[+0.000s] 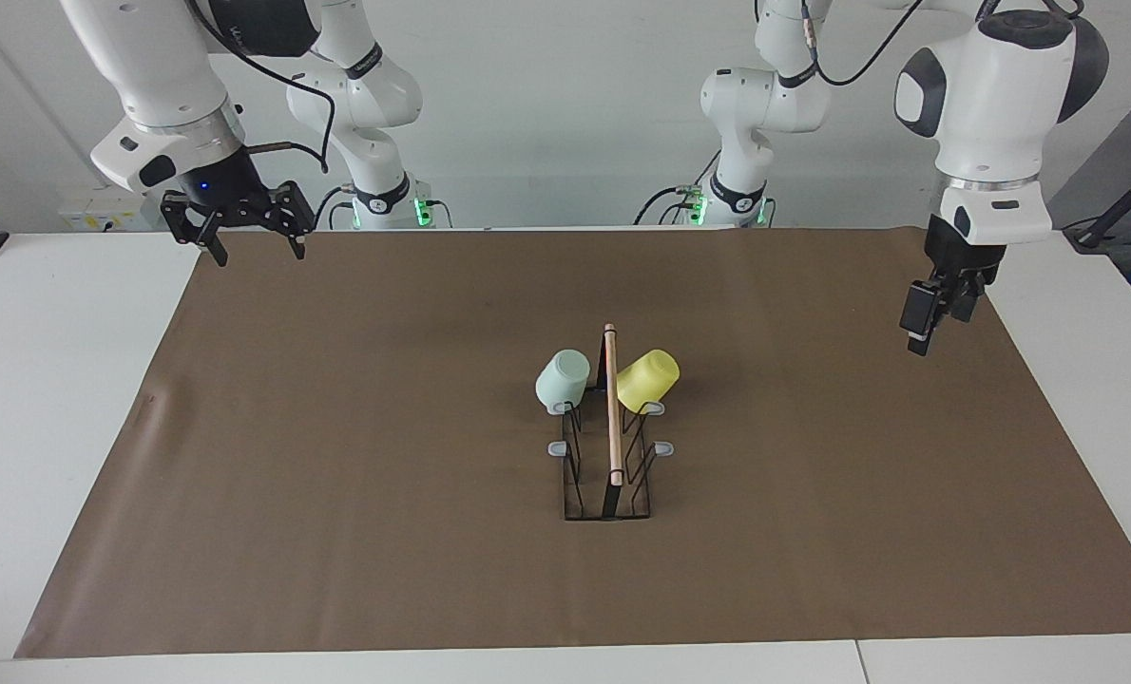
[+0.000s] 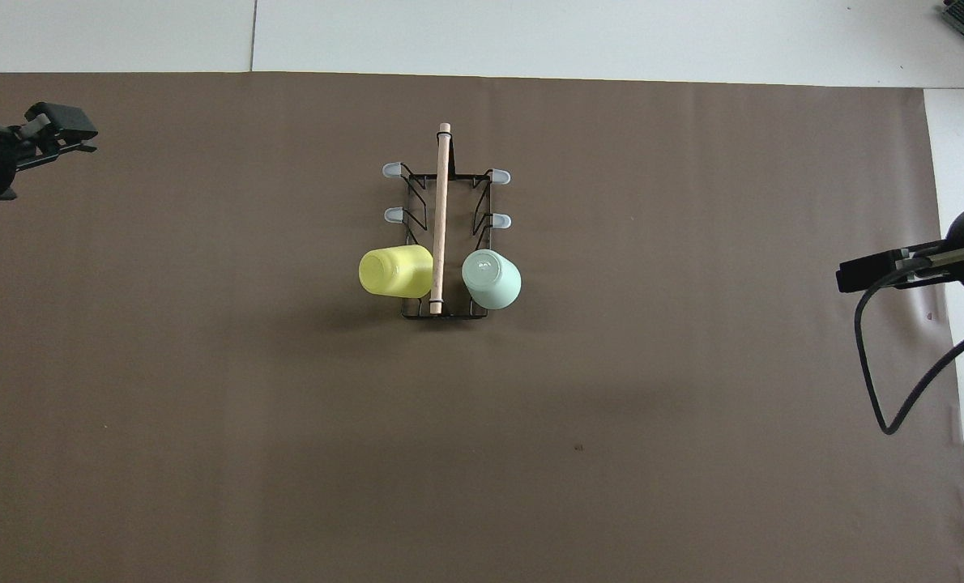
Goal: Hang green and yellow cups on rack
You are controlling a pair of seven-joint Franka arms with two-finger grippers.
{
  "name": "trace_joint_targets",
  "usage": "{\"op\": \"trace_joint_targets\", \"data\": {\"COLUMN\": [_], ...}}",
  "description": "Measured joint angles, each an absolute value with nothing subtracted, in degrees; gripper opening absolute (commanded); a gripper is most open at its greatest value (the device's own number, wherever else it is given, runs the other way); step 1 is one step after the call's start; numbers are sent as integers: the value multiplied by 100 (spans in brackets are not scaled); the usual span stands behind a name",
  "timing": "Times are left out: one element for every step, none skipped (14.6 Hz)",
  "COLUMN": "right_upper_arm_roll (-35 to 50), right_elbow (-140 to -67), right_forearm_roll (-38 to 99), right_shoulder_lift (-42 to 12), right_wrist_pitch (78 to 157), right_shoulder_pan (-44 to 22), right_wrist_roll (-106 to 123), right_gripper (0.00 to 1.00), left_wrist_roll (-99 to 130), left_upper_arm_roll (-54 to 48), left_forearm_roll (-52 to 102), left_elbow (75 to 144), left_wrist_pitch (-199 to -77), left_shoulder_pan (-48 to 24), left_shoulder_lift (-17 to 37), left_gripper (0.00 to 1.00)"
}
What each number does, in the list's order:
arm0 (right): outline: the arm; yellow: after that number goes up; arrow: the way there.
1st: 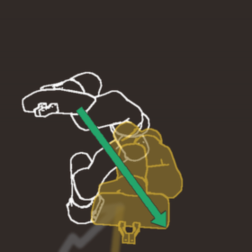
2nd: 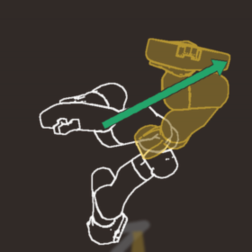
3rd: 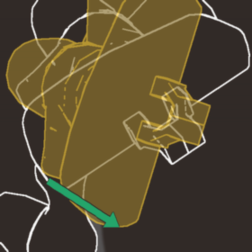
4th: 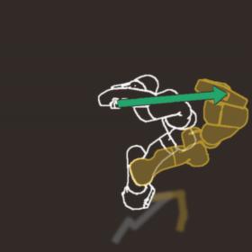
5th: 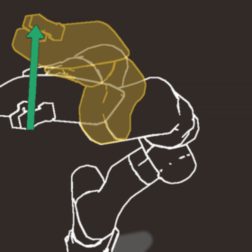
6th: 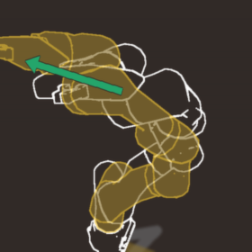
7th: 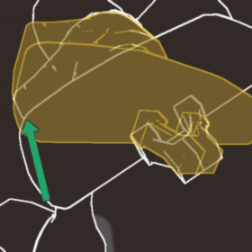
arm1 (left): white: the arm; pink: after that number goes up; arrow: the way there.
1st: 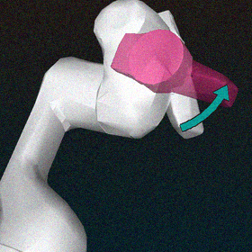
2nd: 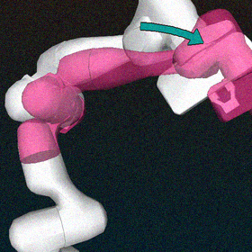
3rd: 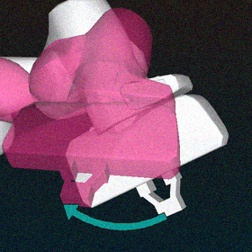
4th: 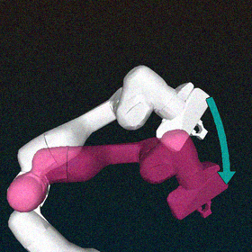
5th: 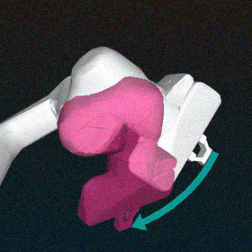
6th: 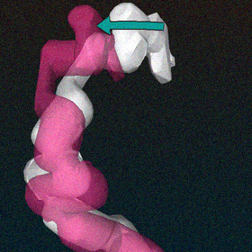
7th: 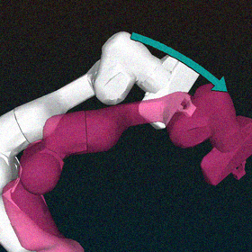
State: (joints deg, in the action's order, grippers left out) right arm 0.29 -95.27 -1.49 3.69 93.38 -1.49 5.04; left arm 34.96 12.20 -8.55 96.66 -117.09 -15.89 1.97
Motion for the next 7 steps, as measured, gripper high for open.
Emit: {"op": "trace_joint_targets", "data": {"right_upper_arm_roll": [38,51,84,122,157,167,141], "right_elbow": [-9528,-9527,-9523,-9513,-9505,-9499,-9497], "right_forearm_roll": [-151,-152,-156,-159,-160,-160,-162], "right_shoulder_lift": [370,373,376,381,390,401,406], "right_wrist_pitch": [9343,9343,9343,9347,9351,9354,9378], "right_shoulder_pan": [-174,-191,-192,-193,-201,-255,-365], "right_wrist_roll": [501,482,413,346,305,285,250], "right_gripper": [100,100,100,100,100,100,100], "left_wrist_roll": [3298,3081,2853,2639,2408,2142,1867], "left_upper_arm_roll": [1220,1218,1217,1207,1176,1110,949], "left_forearm_roll": [-769,-692,-602,-506,-435,-356,-236], "left_elbow": [9676,9688,9700,9708,9711,9711,9712], "left_wrist_pitch": [-11706,-11704,-11694,-11656,-11586,-11503,-11426], "left_shoulder_pan": [-1517,-1451,-1378,-1281,-1145,-972,-724], "left_shoulder_lift": [186,179,175,172,171,170,165], "left_gripper": [100,100,100,100,100,100,100]}}
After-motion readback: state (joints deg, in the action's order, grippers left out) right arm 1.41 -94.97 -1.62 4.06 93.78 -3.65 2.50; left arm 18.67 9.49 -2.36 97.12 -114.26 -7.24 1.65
